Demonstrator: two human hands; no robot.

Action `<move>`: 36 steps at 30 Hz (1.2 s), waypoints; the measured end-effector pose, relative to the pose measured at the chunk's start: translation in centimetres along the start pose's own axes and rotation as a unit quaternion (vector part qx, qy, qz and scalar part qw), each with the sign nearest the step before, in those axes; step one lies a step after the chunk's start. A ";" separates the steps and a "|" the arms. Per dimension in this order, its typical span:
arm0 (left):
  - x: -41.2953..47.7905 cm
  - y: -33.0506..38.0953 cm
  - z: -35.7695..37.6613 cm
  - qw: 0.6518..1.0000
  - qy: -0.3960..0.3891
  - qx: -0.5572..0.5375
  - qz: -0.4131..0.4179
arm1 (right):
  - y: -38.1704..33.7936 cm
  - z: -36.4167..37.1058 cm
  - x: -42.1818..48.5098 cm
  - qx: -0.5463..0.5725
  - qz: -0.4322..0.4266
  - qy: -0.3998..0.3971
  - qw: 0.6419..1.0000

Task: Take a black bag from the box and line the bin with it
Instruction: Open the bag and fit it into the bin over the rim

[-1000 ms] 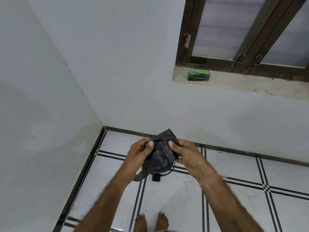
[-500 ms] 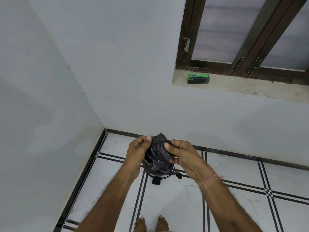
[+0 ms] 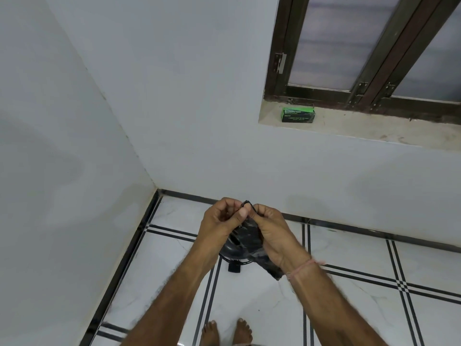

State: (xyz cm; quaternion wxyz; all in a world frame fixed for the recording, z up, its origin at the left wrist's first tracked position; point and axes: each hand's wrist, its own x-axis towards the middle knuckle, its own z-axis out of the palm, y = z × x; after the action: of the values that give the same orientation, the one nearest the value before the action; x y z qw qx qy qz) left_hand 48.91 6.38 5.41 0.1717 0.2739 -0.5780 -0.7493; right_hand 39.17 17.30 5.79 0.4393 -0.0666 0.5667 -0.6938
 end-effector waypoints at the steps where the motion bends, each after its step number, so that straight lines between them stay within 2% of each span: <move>1: 0.0 0.1 0.1 1.000 0.021 -0.010 0.001 | 0.1 0.2 -0.1 0.017 0.002 -0.017 1.000; 4: 0.2 0.3 -0.2 0.996 0.072 -0.047 -0.015 | 0.2 0.5 -0.5 0.067 0.007 -0.048 0.997; 14: -0.2 0.4 -0.8 0.974 0.136 -0.167 -0.073 | 0.2 0.4 -0.1 0.157 0.036 0.016 0.987; 17: 0.0 -0.2 -1.6 0.983 0.115 -0.133 -0.042 | 0.4 0.1 0.2 0.179 0.055 0.034 0.982; 20: -0.2 -1.2 -3.0 0.997 0.006 -0.071 -0.015 | 0.2 -0.4 0.8 0.171 0.061 0.068 0.981; 22: -0.6 -1.6 -3.6 0.997 -0.072 -0.026 -0.034 | -0.1 -0.7 1.2 0.149 0.055 0.092 0.983; 23: -0.8 -1.6 -3.6 0.996 -0.079 -0.009 -0.044 | -0.3 -0.8 1.3 0.138 0.050 0.099 0.984; 27: -0.4 -0.5 -2.3 0.999 0.028 0.019 -0.019 | -0.5 -0.7 1.5 0.089 0.022 0.080 0.993; 31: 1.0 -0.6 -1.9 0.991 -0.002 0.134 -0.001 | -1.0 0.1 1.3 0.090 0.005 0.059 0.994; 33: 1.3 -1.2 -1.9 0.982 0.007 0.187 0.021 | -1.2 0.2 1.6 0.113 0.005 0.068 0.991; 36: 1.2 -2.0 -1.8 0.981 0.026 0.189 0.036 | -1.4 -0.4 2.3 0.130 0.010 0.113 0.985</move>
State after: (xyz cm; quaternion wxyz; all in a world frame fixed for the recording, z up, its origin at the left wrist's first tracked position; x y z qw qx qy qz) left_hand 49.23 4.84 2.86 0.1587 0.2994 -0.7141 -0.6125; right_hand 36.81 15.99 5.91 0.3842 0.0757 0.5185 -0.7601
